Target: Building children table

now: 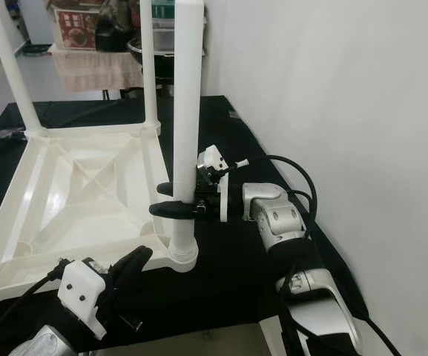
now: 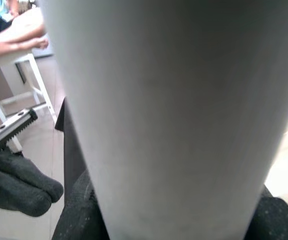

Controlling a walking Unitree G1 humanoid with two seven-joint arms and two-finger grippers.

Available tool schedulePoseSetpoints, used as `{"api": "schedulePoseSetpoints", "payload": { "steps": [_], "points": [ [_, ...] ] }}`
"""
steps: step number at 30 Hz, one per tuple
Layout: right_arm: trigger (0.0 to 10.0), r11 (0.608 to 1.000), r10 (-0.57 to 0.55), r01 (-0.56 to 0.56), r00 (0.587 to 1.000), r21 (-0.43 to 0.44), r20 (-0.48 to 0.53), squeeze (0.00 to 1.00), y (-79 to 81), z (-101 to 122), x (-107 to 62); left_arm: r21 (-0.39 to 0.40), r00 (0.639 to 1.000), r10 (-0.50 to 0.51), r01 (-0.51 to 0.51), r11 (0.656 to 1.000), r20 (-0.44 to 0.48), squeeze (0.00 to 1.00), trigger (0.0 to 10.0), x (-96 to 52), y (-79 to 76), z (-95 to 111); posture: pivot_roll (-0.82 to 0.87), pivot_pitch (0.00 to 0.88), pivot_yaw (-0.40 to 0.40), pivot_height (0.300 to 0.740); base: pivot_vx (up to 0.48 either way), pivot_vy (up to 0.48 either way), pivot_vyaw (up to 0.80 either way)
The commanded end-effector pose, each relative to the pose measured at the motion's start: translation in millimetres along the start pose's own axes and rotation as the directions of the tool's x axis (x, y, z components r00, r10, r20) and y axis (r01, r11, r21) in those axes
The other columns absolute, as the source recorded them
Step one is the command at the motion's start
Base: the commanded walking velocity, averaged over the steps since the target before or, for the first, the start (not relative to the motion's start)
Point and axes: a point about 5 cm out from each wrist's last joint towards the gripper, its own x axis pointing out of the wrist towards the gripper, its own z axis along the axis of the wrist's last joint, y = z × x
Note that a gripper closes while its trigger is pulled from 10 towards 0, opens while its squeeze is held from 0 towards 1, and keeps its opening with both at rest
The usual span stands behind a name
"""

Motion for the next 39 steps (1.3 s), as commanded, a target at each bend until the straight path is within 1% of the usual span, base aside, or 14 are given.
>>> {"api": "schedulePoseSetpoints", "payload": {
  "steps": [1, 7, 10, 11, 13, 17, 20, 26, 27, 29, 30, 35, 38, 39],
  "points": [
    [0.0, 1.0, 0.008, -0.008, 1.0, -0.009, 0.025, 0.0, -0.8, 4, 2.9, -0.004, 1.0, -0.004, 0.004, 1.0, -0.022, 0.0, 10.0, 0.3, -2.2, -4, 0.03, 0.0, -0.059, 0.74, 0.0, 0.0, 0.0],
    [0.0, 0.997, -0.073, 0.074, 0.997, -0.025, 0.033, 0.0, -3.4, 0, -1.8, -0.004, 1.0, -0.003, 0.003, 1.0, -0.019, 0.0, 10.0, 0.7, -1.9, -2, 0.02, 0.004, -0.061, 0.74, 0.0, 0.0, 0.0],
    [0.0, 0.938, -0.347, 0.347, 0.937, 0.001, 0.032, 0.0, 7.9, -23, 9.2, -0.002, 1.0, -0.002, 0.002, 1.0, -0.015, 0.0, 10.0, 0.3, -0.8, 0, 0.01, 0.027, -0.073, 0.74, 0.0, 0.0, 0.0],
    [0.0, 0.846, -0.533, 0.533, 0.843, 0.019, 0.079, 0.0, 11.5, -29, 16.1, -0.001, 1.0, -0.001, 0.001, 1.0, -0.014, 0.0, 10.0, 0.1, -0.4, 0, 0.01, 0.028, -0.074, 0.74, 0.0, 0.0, 0.0],
    [0.0, 0.615, -0.777, 0.721, 0.624, 0.32, 0.088, 0.0, 38.4, -54, 29.3, 0.0, 1.0, 0.001, 0.0, 1.0, -0.012, 0.0, 10.0, 0.0, 1.5, 1, 0.0, 0.034, -0.069, 0.74, 0.0, 0.0, 0.0],
    [0.0, 0.81, -0.585, 0.573, 0.805, 0.13, 0.101, 0.0, 68.7, -52, 61.6, 0.003, 1.0, 0.003, -0.003, 1.0, -0.01, 0.0, 10.0, 0.6, 3.2, 1, -0.01, 0.031, -0.063, 0.74, 0.0, 0.0, 0.0],
    [0.0, 0.77, -0.629, 0.601, 0.772, 0.213, 0.096, 0.0, 48.4, -53, 51.5, -0.001, 1.0, 0.0, 0.0, 1.0, -0.01, 0.0, 10.0, 2.6, 2.6, -1, 0.01, 0.022, -0.081, 0.74, 0.0, 0.0, 0.0],
    [0.0, 0.754, -0.651, 0.631, 0.756, 0.185, 0.073, 0.0, 59.4, -51, 55.7, 0.006, 1.0, 0.006, -0.006, 1.0, -0.009, 0.0, 10.0, 2.9, 3.1, 0, 0.01, 0.026, -0.074, 0.74, 0.0, 0.0, 0.0],
    [10.0, 0.757, -0.644, 0.617, 0.76, 0.215, 0.091, 0.83, 61.1, -46, 53.8, 0.006, 1.0, 0.008, -0.008, 1.0, -0.008, 0.0, 10.0, 3.2, 3.1, -1, 0.0, 0.023, -0.076, 0.74, 0.0, 0.0, 0.0],
    [10.0, 0.762, -0.636, 0.602, 0.764, 0.238, 0.104, 0.83, 62.0, -42, 52.4, 0.006, 1.0, 0.008, -0.008, 1.0, -0.007, 0.0, 10.0, 3.4, 3.0, -1, 0.0, 0.023, -0.076, 0.74, 0.0, 0.0, 0.0],
    [10.0, 0.78, -0.615, 0.581, 0.779, 0.232, 0.12, 1.0, 61.0, -38, 50.9, 0.005, 1.0, 0.008, -0.008, 1.0, -0.007, 0.0, 10.0, 3.7, 2.9, -1, 0.0, 0.016, -0.071, 0.74, 0.0, 0.0, 0.0],
    [10.0, 0.922, -0.385, 0.369, 0.907, 0.119, 0.169, 1.0, 54.3, -18, 43.7, 0.002, 1.0, 0.004, -0.004, 1.0, -0.007, 0.0, 10.0, 4.9, 2.0, -2, 0.01, 0.013, -0.073, 0.74, 0.0, 0.0, 0.0],
    [10.0, 0.949, -0.314, 0.308, 0.935, 0.059, 0.164, 1.0, 53.5, -14, 39.8, 0.002, 1.0, 0.004, -0.004, 1.0, -0.007, 0.0, 10.0, 4.9, 1.9, -2, 0.01, 0.007, -0.077, 0.74, 0.0, 0.0, 0.0],
    [10.0, 0.976, -0.217, 0.219, 0.966, -0.003, 0.138, 0.18, 50.1, -10, 33.3, 0.003, 1.0, 0.005, -0.005, 1.0, -0.007, 0.0, 10.0, 5.0, 1.7, -2, 0.01, 0.002, -0.081, 0.74, 0.0, 0.0, 0.0]
  ]
}}
